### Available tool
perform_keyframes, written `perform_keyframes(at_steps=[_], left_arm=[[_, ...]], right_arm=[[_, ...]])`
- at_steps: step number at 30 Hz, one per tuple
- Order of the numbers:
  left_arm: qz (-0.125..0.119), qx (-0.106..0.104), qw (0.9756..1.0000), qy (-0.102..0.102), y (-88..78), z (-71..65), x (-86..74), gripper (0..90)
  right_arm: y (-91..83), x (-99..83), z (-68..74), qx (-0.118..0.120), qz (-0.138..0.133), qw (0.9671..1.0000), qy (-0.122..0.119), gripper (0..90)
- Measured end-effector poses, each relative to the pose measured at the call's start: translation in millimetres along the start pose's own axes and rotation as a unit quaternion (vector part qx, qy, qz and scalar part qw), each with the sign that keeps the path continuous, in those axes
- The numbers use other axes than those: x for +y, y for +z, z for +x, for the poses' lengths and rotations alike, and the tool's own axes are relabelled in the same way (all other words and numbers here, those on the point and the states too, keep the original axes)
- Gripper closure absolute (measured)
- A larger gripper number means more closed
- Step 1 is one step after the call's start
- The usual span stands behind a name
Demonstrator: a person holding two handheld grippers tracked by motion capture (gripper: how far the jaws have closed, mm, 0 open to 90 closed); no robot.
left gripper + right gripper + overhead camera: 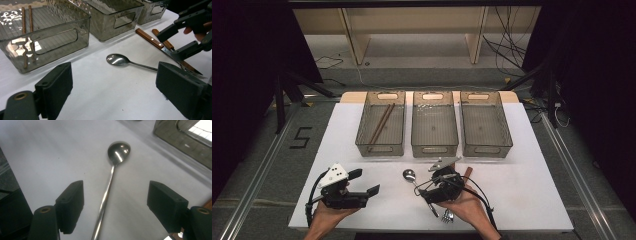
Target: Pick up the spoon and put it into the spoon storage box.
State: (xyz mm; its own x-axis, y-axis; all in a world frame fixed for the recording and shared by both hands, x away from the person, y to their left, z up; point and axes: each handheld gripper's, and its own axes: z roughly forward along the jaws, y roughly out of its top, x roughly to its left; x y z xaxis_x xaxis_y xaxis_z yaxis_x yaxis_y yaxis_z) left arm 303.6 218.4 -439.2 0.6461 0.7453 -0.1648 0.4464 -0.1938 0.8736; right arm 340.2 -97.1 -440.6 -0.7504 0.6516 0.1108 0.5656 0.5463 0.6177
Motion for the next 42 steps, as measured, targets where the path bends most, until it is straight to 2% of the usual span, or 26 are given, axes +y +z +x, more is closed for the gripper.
perform_keyframes(at_steps=[9, 18, 30, 39, 42], left_arm=[[-0.011, -0.002, 0.9999, 0.002, -3.8, -0.3, -2.7, 13.6], [-0.013, -0.006, 0.9999, 0.004, -3.5, -2.7, -3.2, 13.4], [-0.014, -0.009, 0.9999, 0.004, -3.3, -3.0, -3.1, 13.4], [-0.015, -0.009, 0.9998, 0.005, -3.0, -3.5, -3.2, 13.4], [-0.015, -0.009, 0.9998, 0.006, -2.9, -3.4, -3.2, 13.4]], right_arm=[[17.5, 7.4, 5.7, -0.005, 0.048, 0.9988, -0.009, 40.4], [37.1, 16.2, 6.5, -0.005, 0.094, 0.9955, -0.011, 52.4], [47.9, 23.7, 4.3, -0.006, 0.119, 0.9928, -0.013, 66.1], [51.6, 24.3, 5.9, -0.005, 0.133, 0.9909, -0.022, 69.2], [53.0, 25.4, 8.4, -0.012, 0.138, 0.9901, -0.026, 70.8]])
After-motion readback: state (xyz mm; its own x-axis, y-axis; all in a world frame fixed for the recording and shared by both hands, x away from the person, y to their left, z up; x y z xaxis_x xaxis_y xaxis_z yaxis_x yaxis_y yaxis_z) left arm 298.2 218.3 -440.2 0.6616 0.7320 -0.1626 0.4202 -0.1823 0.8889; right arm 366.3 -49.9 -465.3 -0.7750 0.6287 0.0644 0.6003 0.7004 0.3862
